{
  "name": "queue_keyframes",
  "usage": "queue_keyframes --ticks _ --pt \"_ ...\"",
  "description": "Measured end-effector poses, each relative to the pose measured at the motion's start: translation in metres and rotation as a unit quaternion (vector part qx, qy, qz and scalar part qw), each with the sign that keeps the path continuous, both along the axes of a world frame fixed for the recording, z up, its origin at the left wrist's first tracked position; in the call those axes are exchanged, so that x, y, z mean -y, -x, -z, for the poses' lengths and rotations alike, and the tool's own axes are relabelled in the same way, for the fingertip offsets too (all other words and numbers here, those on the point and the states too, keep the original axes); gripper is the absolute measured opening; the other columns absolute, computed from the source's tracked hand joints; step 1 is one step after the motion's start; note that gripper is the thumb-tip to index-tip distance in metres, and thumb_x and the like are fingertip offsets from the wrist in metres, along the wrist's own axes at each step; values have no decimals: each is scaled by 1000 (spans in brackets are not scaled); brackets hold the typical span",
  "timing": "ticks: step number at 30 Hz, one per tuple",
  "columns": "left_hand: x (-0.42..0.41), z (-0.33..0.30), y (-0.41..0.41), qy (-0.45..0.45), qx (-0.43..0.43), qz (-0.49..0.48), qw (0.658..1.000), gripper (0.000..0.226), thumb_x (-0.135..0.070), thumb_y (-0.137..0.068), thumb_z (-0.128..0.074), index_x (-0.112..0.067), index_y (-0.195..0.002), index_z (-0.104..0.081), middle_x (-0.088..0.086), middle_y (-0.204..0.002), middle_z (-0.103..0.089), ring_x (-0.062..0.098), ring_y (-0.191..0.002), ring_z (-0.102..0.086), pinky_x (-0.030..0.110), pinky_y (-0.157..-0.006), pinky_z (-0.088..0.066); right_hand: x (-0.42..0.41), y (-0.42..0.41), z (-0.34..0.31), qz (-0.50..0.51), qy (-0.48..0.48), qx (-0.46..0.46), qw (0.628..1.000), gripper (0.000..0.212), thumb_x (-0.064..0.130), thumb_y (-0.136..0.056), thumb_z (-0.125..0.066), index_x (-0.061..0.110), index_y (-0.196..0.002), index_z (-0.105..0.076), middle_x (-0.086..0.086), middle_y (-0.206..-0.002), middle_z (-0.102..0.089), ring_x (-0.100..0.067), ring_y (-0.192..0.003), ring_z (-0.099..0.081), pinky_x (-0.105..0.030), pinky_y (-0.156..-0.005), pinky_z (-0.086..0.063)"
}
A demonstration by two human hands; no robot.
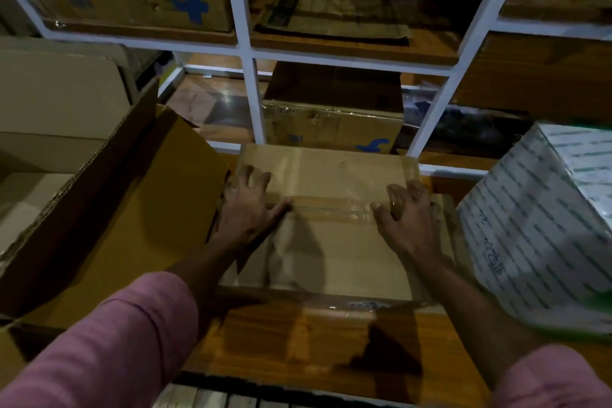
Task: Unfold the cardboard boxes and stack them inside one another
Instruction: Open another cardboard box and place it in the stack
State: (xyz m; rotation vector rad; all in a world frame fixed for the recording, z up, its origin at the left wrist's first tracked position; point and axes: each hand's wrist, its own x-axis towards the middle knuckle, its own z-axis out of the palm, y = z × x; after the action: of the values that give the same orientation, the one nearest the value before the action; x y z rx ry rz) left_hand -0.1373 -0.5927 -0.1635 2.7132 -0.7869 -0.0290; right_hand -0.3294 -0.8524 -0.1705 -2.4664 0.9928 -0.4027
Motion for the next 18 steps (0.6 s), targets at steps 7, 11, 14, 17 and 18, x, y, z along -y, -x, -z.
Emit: queue_keyframes --ticks 7,11,14,17,18 --pt "-11 -34 15 112 65 -36 991 79 -64 -85 -67 -29 -149 -37 9 -160 -19 45 -131 -39 62 -103 -41 -15 15 -53 -2 51 132 990 68 51 -85 -75 33 -144 -46 -4 -158 -21 -34 -143 -29 -52 -112 -34" --pt "-20 -45 29 183 80 -5 980 84 -54 -83 -77 -24 -150 -37 16 -157 -22 44 -134 -35 60 -105 -40 -15 38 -72 20 62 175 982 83 46 -78 -84 32 -147 -42 -1 -157 -16 -32 -146 -25 -57 -115 -38" --pt "-28 -43 47 173 64 1 983 84 -55 -83 -76 -23 -151 -36 16 -157 -20 43 -133 -32 58 -105 -39 -28 62 -74 25 68 160 984 87 49 -78 -84 30 -150 -39 -1 -158 -15 -32 -145 -23 -57 -115 -37" --pt "-40 -33 69 128 40 4 991 83 -59 -84 -72 -24 -151 -36 17 -157 -19 44 -134 -30 59 -105 -36 -43 82 -67 26 50 119 991 86 50 -79 -82 30 -151 -39 -6 -159 -18 -36 -144 -23 -57 -115 -32" --pt "-43 -30 75 108 35 0 994 82 -62 -84 -70 -26 -150 -36 17 -156 -20 44 -133 -29 59 -105 -36 -46 89 -63 23 37 103 994 85 50 -80 -82 31 -151 -39 -5 -158 -18 -38 -143 -23 -57 -114 -31"
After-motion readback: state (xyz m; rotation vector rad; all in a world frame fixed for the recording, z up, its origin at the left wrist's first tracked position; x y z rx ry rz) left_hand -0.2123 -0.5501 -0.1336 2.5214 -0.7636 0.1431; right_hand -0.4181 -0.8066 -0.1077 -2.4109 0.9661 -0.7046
